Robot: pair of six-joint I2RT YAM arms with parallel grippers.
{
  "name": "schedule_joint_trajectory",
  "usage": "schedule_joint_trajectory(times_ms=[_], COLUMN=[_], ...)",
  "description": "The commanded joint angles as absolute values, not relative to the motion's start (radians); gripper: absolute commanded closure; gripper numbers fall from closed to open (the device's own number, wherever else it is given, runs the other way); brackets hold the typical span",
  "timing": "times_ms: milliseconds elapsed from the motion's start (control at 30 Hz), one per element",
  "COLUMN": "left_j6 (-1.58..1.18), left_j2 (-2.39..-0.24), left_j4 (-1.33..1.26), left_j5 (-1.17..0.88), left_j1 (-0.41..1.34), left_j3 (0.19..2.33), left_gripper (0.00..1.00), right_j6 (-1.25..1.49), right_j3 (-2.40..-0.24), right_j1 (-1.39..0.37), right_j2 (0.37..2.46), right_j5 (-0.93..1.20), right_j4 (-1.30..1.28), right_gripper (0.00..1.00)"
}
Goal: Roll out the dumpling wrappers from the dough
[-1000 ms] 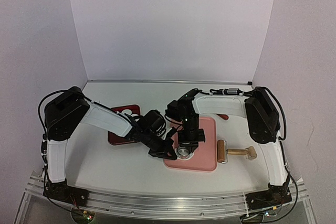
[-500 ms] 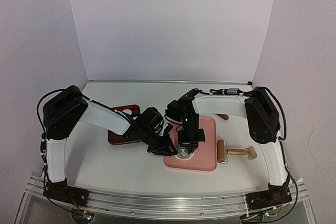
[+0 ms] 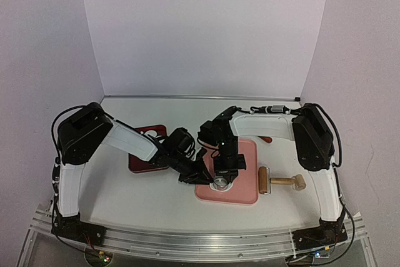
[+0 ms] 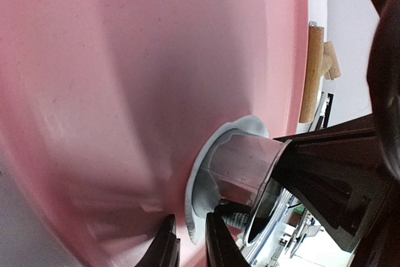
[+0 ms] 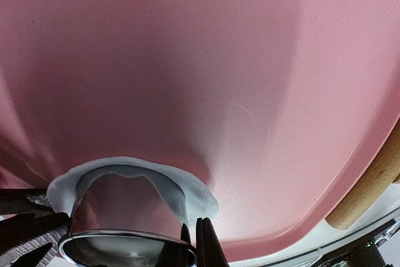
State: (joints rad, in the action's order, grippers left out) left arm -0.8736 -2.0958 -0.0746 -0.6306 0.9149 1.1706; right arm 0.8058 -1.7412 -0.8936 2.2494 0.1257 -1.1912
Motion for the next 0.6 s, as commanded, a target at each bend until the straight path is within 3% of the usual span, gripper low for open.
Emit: schedule_joint_trajectory(times_ms=[0, 233, 567], left_j6=[-0.906, -0.936, -0.934], left_j2=[-2.172, -2.196, -2.170], left_j4=[-0.155, -0.235, -0.250], left_j5=[-0.647, -0.687, -0.748], left_j1=[0.938, 0.940, 0.958], left_j3=[1.180, 1.175, 1.137], left_gripper=[0.84, 1.00, 1.00], right_j6=[0.791, 0.790, 0.790], right_j3=[-1.653, -1.648, -1.662], right_j1=[-0.918, -0.922, -0.922], right_j2=[2.401, 2.407, 2.418], right_j5=[0.129, 0.136, 0.129], right_j4=[-1.084, -1.078, -1.079], right_gripper=[1.00, 1.00, 1.00])
